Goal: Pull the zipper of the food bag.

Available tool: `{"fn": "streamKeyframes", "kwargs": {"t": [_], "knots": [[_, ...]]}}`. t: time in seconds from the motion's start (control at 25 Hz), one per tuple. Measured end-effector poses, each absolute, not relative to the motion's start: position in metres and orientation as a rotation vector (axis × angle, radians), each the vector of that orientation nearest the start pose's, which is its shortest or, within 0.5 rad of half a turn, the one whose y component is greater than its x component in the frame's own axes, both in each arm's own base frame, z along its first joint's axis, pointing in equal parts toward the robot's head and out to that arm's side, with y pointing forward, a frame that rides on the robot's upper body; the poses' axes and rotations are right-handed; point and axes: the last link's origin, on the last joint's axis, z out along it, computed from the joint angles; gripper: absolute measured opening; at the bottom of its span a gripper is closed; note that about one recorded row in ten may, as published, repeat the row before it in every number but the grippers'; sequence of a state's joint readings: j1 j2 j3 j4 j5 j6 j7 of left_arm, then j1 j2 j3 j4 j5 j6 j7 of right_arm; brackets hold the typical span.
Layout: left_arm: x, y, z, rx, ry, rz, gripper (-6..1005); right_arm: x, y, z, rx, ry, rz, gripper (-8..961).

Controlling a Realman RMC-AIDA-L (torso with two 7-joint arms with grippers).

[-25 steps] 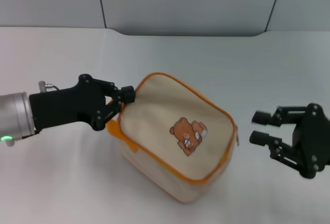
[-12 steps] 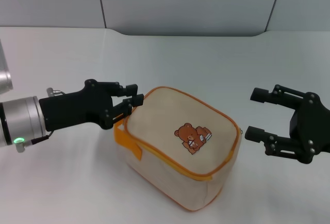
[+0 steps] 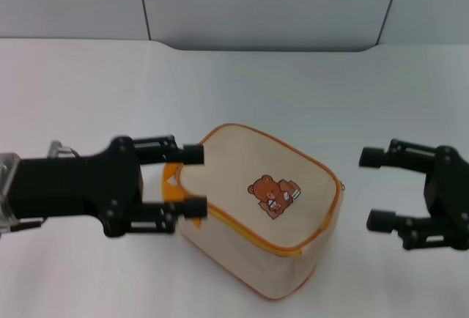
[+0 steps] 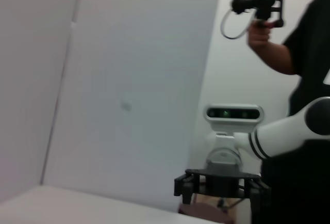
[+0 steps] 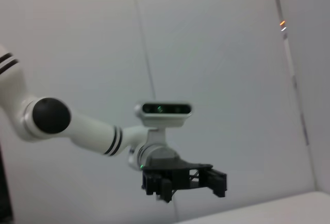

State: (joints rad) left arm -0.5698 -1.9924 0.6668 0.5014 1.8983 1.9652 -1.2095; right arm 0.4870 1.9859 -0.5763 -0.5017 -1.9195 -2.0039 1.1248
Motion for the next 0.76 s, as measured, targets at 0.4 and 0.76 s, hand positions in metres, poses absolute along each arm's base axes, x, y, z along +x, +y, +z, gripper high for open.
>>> {"fn": "streamKeyframes", "kwargs": {"t": [0.4,0.76], "knots": [[-0.2369,0.2892,0.0145,-2.971,-0.351,-1.107,777,0.2598,0.2735,0.0261,-2.86,0.304,1.123,840],[-0.238,0.2879,0.0153,-2.965,-0.355,-1.116,813,0.2595,0.2736,0.0256,-2.862,0.303,1.123,840]]}}
